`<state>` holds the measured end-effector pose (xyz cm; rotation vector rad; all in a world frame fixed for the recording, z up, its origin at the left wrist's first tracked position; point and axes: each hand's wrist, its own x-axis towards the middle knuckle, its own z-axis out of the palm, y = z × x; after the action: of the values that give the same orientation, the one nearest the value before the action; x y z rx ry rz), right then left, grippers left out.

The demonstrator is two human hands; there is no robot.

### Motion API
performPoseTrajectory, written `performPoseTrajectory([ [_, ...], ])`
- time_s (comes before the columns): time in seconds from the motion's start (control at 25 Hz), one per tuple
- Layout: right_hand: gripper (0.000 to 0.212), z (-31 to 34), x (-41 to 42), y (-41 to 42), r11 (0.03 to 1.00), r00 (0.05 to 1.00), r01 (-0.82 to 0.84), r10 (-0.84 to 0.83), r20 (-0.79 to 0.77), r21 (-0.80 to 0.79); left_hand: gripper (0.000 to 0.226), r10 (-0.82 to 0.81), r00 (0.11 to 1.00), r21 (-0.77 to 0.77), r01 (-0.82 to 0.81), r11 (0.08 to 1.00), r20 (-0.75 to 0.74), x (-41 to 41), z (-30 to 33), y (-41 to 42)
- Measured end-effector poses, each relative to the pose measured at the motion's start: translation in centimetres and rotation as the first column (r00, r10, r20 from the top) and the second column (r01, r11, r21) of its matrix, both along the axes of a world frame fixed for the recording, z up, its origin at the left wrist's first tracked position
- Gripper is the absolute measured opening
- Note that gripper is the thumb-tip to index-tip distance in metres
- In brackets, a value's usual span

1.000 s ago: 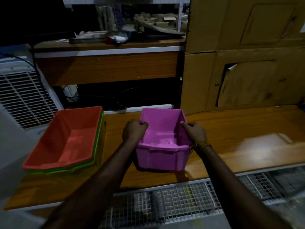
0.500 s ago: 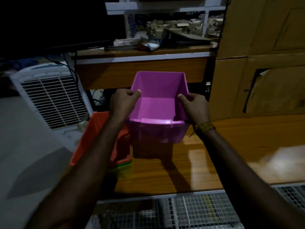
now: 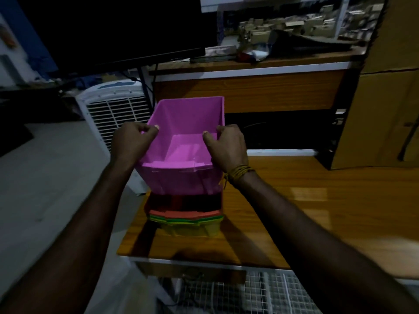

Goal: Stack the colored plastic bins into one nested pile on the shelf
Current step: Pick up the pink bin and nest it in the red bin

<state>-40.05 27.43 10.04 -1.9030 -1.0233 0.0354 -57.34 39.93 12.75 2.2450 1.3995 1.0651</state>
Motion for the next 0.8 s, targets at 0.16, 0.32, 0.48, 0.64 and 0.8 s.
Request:
performPoseTrajectory([
  [0.16,0.047,-2.6,-1.2,0.4,0.992,0.999,-0.040,0.039,-0.009,-0.117,0.035,-0.026,0.998,-0.076,0.022,0.997,-0.056,-1.3,-3.7,1.2],
  [0.32,0.050,-5.4,-1.2,0.6,0.983,0.999,-0.046,0.047,0.001,-0.177,0.036,-0.033,0.997,-0.130,0.024,0.991,-0.067,-1.0,-7.0,1.2],
  [0.48,0.052,-8.4,-1.3,0.7,0.959,0.998,-0.056,0.054,-0.013,-0.278,0.031,-0.015,0.999,-0.137,0.008,0.991,-0.050,-0.8,-9.7,0.9],
  [0.64,0.056,-10.8,-1.5,0.7,0.941,0.998,-0.060,0.057,-0.020,-0.334,0.030,0.021,0.998,-0.162,-0.030,0.986,-0.055,-0.7,-11.7,0.6],
  [0.8,0.057,-12.4,-1.3,0.7,0.935,0.998,-0.050,0.059,0.016,-0.351,0.030,0.039,0.996,-0.151,-0.051,0.987,-0.081,-0.7,-12.9,0.3],
])
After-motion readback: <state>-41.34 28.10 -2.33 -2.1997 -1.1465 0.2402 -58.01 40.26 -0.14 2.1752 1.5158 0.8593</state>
